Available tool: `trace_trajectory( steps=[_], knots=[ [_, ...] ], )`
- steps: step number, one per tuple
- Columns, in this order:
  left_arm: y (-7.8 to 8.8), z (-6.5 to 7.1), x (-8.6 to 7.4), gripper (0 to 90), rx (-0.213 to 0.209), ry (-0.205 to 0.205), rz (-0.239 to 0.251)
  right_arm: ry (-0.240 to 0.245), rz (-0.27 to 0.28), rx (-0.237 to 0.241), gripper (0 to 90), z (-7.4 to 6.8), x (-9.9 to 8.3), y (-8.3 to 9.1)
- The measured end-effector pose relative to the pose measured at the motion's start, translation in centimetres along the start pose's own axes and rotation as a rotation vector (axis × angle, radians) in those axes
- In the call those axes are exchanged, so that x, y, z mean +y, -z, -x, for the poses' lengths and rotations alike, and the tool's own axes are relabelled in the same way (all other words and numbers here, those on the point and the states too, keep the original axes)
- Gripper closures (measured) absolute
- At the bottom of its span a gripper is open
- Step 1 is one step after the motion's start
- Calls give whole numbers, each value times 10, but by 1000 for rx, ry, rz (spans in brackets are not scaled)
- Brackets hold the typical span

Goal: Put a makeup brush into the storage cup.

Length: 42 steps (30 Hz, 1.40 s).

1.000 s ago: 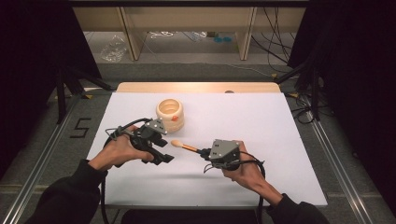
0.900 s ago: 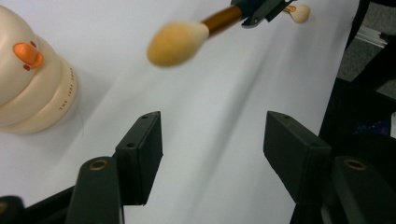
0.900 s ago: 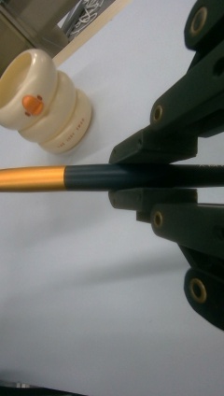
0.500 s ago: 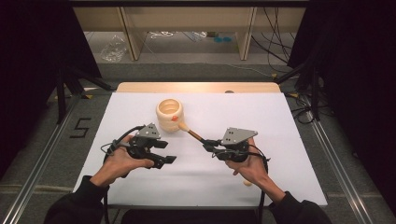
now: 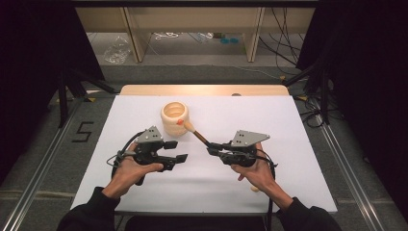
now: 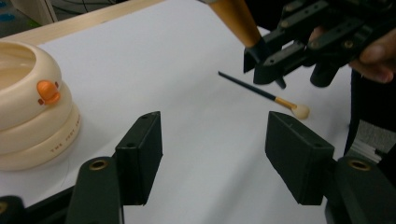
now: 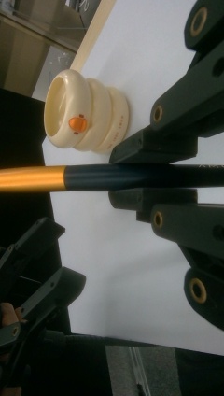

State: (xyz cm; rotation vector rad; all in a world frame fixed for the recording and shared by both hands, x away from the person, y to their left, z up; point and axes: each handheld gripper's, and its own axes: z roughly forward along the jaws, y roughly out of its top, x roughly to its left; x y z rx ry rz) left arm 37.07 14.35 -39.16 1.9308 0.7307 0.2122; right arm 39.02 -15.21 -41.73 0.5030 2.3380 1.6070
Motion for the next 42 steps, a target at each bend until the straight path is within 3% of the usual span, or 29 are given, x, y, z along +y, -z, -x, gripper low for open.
trace_trajectory(
  steps=[12, 28, 42],
  knots=[
    [-11, 4, 3, 385, -22, 25, 81, 4, 0, 21, 789, -7, 0, -7],
    [-21, 7, 8, 436, -61, 50, 94, 16, -8, 47, 789, -12, -1, -14],
    [-23, 7, 9, 559, -88, 55, 117, 4, -3, 70, 789, -16, -2, -18]
  ],
)
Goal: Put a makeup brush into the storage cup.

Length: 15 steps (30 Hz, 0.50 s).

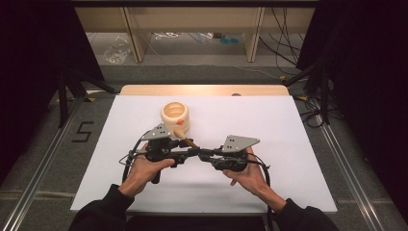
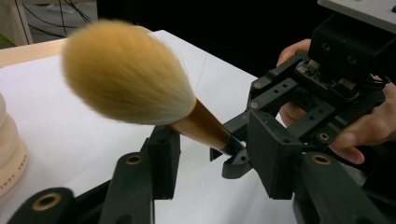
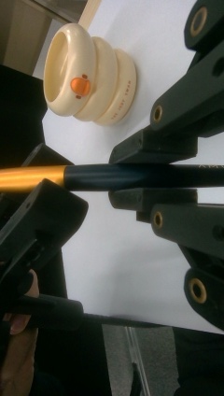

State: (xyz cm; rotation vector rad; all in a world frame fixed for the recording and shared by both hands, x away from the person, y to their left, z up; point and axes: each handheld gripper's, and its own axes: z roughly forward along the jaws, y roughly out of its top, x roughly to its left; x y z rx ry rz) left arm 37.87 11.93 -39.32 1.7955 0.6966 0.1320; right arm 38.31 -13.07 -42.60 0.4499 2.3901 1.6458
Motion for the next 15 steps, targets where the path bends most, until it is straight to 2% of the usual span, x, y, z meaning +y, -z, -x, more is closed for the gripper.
trace_trajectory(
  steps=[7, 11, 12, 15],
  knots=[
    [0, -1, 1, 620, -11, 24, 21, -5, 8, 3, 789, 0, 0, -1],
    [-1, 0, 0, 641, -14, 8, 22, -18, 10, 17, 788, -1, 0, -2],
    [-1, 0, 0, 649, -14, 7, 23, -19, 16, 3, 789, -2, 0, -2],
    [-2, 0, 0, 668, -27, 20, 34, -17, 7, 12, 789, -1, 0, -2]
  ],
)
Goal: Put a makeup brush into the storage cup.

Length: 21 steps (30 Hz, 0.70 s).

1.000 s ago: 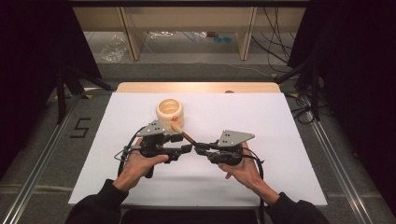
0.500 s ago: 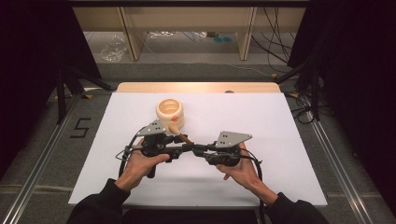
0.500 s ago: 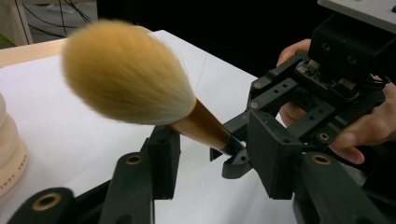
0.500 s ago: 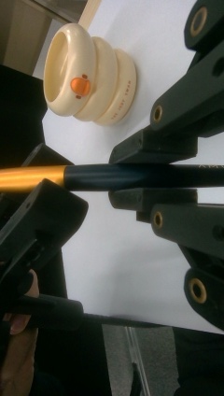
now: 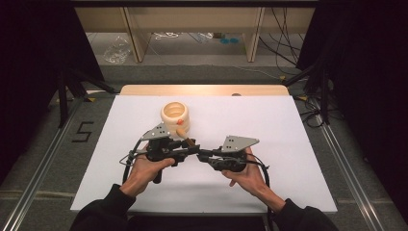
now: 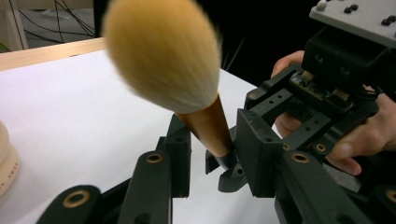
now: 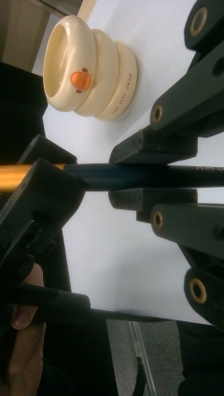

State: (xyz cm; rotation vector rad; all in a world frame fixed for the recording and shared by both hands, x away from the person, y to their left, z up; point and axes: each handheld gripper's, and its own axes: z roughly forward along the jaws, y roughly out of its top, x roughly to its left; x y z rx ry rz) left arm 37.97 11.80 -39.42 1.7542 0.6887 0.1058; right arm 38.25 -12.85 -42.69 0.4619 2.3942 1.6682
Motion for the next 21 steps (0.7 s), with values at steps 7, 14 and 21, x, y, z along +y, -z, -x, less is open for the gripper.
trace_trajectory(
  steps=[7, 14, 21],
  knots=[
    [-1, 1, 0, 692, -13, 12, 12, -7, 8, 6, 789, -1, -1, -2],
    [-3, 0, 0, 731, -25, 24, 24, -11, 7, 10, 789, -2, -1, -3],
    [-3, 1, -1, 747, -27, 31, 27, -20, 9, 13, 788, -3, -1, -4]
  ],
)
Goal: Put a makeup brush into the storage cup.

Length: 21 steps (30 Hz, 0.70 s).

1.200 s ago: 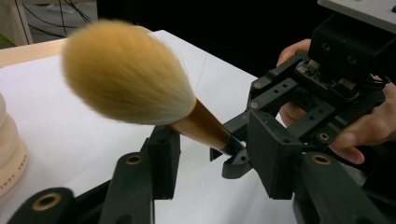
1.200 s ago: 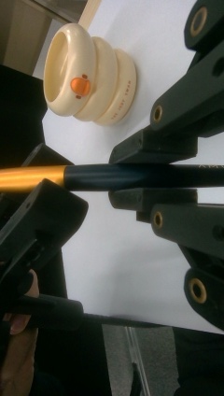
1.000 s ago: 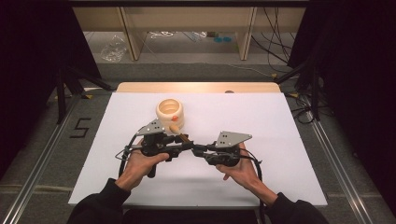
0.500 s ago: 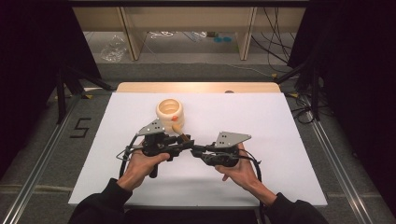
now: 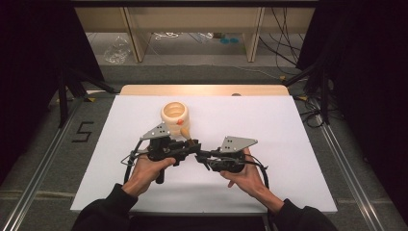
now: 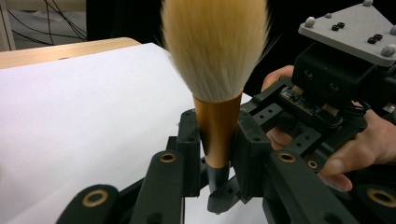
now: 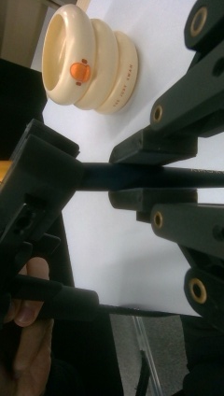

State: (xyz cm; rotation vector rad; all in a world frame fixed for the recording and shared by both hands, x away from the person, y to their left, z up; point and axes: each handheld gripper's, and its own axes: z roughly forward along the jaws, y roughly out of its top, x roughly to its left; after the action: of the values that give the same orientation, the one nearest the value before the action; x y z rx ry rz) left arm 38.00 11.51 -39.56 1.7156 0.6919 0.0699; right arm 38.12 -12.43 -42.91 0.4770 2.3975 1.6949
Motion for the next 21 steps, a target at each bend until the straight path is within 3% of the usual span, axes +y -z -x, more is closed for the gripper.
trace_trajectory(
  steps=[10, 21],
  knots=[
    [-2, 0, 0, 759, -7, 0, 19, -37, 15, 11, 789, 0, -1, -2],
    [-2, 2, 0, 766, 3, -33, 15, -56, 13, 20, 783, -1, -1, -5]
  ],
)
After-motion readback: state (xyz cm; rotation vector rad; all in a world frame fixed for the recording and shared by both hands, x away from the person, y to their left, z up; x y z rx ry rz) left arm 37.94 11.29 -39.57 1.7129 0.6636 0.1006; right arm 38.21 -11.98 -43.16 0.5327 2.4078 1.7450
